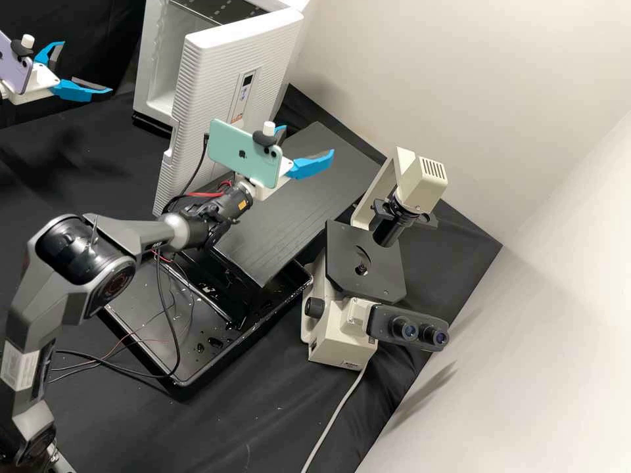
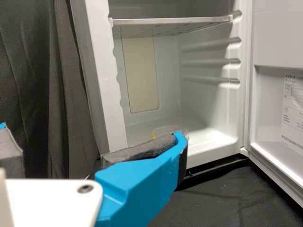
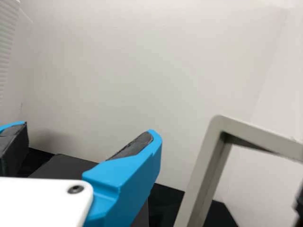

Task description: Close the incubator door

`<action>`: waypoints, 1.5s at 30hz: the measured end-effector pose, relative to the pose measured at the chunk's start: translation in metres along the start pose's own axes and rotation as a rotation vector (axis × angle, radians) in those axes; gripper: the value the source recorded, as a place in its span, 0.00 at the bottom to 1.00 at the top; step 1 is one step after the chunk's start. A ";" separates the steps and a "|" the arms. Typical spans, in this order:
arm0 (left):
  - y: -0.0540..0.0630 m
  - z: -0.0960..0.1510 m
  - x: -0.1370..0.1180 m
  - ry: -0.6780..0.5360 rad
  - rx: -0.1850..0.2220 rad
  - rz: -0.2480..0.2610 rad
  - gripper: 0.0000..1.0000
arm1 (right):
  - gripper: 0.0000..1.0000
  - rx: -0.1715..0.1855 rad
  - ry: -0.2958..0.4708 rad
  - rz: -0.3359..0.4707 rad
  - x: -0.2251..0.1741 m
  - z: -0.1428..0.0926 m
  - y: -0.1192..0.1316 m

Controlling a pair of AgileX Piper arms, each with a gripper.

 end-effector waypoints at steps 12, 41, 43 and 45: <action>0.000 0.000 0.000 0.000 0.000 0.000 1.00 | 0.00 -0.116 -0.003 0.004 0.060 -0.030 -0.012; 0.000 0.000 0.000 0.000 0.000 0.000 1.00 | 0.00 -0.208 0.040 0.049 0.137 -0.079 -0.009; 0.000 0.000 0.000 0.000 0.000 0.000 1.00 | 0.00 -0.211 0.061 0.038 0.137 -0.083 -0.010; 0.000 0.000 0.000 0.000 0.000 0.000 1.00 | 0.00 -0.215 0.077 0.039 0.136 -0.087 -0.011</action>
